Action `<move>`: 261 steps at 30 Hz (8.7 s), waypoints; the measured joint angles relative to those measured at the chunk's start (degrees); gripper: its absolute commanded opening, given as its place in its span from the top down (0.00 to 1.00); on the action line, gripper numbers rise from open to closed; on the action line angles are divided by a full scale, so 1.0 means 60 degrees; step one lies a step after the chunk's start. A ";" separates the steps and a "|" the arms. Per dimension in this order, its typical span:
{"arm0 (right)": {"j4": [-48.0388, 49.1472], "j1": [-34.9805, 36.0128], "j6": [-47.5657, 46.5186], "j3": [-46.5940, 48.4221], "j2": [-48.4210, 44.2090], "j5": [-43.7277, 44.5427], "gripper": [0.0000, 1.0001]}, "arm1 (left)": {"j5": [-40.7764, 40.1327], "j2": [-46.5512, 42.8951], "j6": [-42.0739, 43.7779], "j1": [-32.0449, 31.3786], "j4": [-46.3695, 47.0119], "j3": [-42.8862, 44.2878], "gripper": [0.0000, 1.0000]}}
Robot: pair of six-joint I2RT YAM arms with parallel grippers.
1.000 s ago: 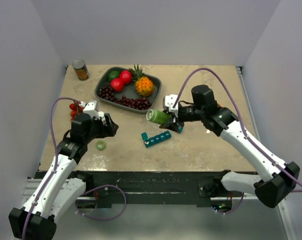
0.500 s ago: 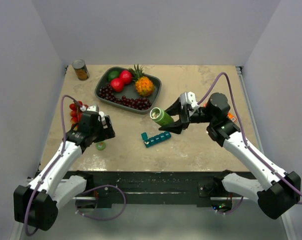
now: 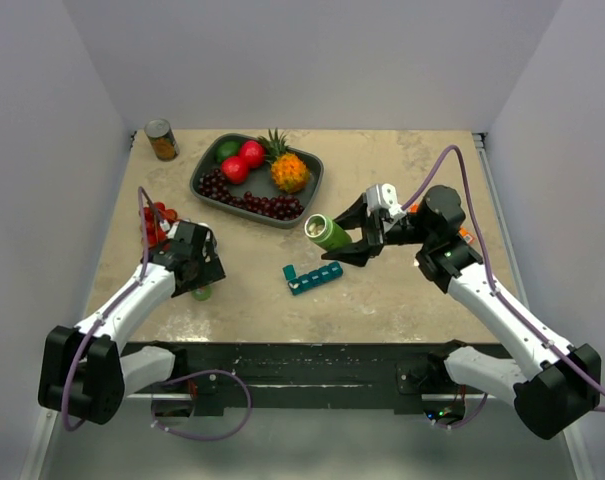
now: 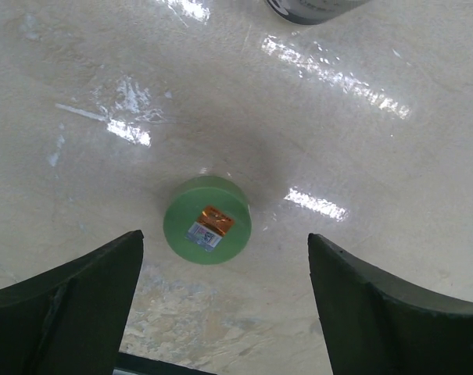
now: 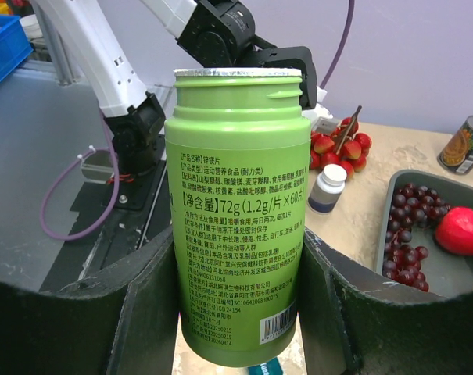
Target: Sort the pills into containers
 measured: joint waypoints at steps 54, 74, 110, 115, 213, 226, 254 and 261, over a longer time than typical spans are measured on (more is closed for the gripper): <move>-0.4080 -0.1308 -0.3854 0.0747 0.0754 -0.0386 1.00 | 0.8950 -0.3129 -0.0433 -0.0423 0.4648 -0.0914 1.00; -0.7031 -0.1366 -0.6798 0.1140 0.1246 0.1545 1.00 | 1.0269 -0.0794 -0.1461 -0.1832 0.8728 0.0393 1.00; -0.7329 -0.0729 -0.7133 0.1304 0.1621 0.2674 1.00 | 0.9577 0.1752 -0.3242 -0.2688 1.0677 0.1421 1.00; -0.7315 -0.0674 -0.7063 0.1373 0.1632 0.3053 1.00 | 0.9158 0.1894 -0.2535 -0.2885 0.9052 0.2222 1.00; -0.8302 0.0004 -0.5971 0.1067 0.1774 0.3315 1.00 | 1.1508 0.4291 0.0619 -0.2900 0.1763 0.5974 1.00; -0.8521 0.0397 -0.6379 0.1027 0.1362 0.4284 1.00 | 1.2131 0.4299 -0.1716 -0.2750 0.2838 0.5136 1.00; -0.8612 0.2193 -0.6492 0.0878 0.0721 0.6171 1.00 | 1.2389 0.3209 -0.4273 -0.2779 0.3085 0.3719 0.69; -0.8557 0.1858 -0.6073 0.0878 0.0739 0.5198 1.00 | 1.2291 0.2889 -0.4462 -0.2779 0.3064 0.3625 0.45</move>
